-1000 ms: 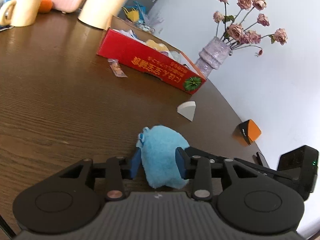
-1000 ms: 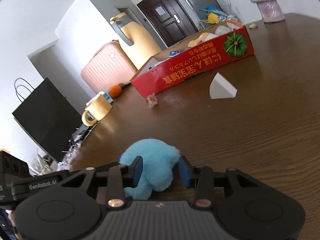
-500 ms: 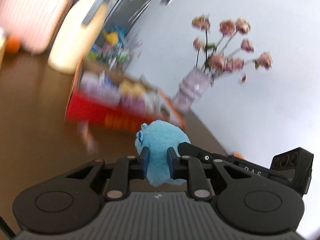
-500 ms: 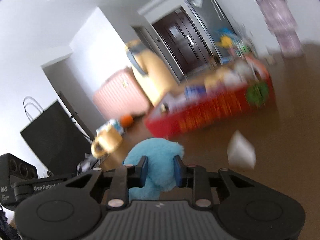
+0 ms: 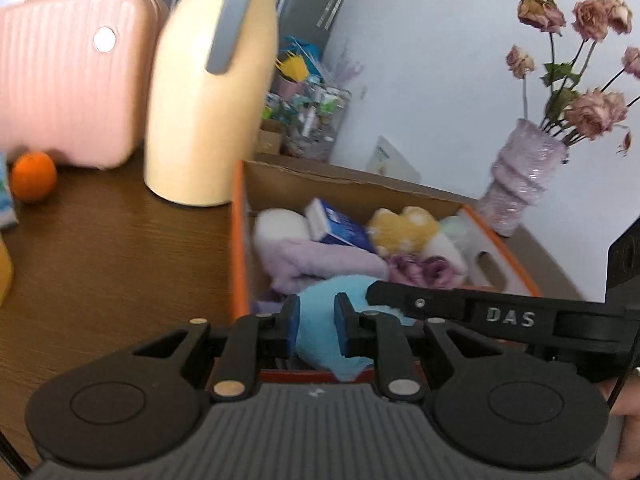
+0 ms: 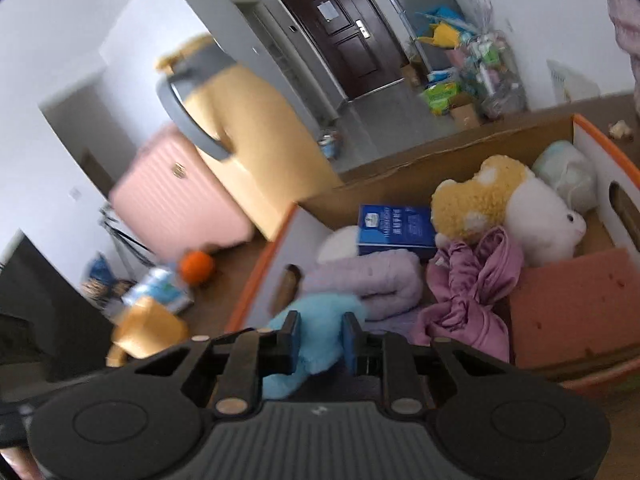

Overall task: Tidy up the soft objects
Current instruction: 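Carry the light-blue plush into the box and open both grippers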

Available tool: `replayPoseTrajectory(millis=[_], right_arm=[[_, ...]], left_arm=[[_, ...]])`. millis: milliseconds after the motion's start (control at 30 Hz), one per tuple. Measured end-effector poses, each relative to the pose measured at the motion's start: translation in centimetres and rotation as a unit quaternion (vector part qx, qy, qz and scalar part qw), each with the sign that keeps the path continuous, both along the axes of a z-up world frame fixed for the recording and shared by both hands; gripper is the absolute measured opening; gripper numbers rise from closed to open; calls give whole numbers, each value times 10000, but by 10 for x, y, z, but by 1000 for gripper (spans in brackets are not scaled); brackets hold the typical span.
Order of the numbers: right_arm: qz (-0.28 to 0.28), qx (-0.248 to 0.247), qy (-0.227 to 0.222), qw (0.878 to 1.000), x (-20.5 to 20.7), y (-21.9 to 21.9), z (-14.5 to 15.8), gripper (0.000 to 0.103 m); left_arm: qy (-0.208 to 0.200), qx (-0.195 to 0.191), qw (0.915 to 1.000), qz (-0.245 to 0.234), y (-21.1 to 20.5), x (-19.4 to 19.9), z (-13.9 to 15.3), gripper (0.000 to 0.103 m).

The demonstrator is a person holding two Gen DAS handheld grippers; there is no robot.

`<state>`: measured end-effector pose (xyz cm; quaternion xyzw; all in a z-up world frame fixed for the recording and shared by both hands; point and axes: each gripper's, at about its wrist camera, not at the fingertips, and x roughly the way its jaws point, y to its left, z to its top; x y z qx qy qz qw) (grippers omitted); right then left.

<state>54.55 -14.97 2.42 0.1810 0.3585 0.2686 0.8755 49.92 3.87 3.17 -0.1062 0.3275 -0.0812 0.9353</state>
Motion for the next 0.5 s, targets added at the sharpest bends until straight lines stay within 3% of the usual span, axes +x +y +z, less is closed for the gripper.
replayPoseTrajectory(millis=[133,300,433,500], right_arm=[[135,-45,20,9999,5,20,-9,21],[278,-633,-308,9971,4,37,-17,21],[254,-722,-262,9967,0,33,-8,24],[240,-697,-267,9969,-6,25,6,25]], left_arm=[[-41,283,9996,-26,2,1,-4,16],[26,432,9990,-141,3,3,-15,11],[53,616,9980,-125,-1,-1,-5,13],[-133,580,9981,-132,1,-13,11,13]])
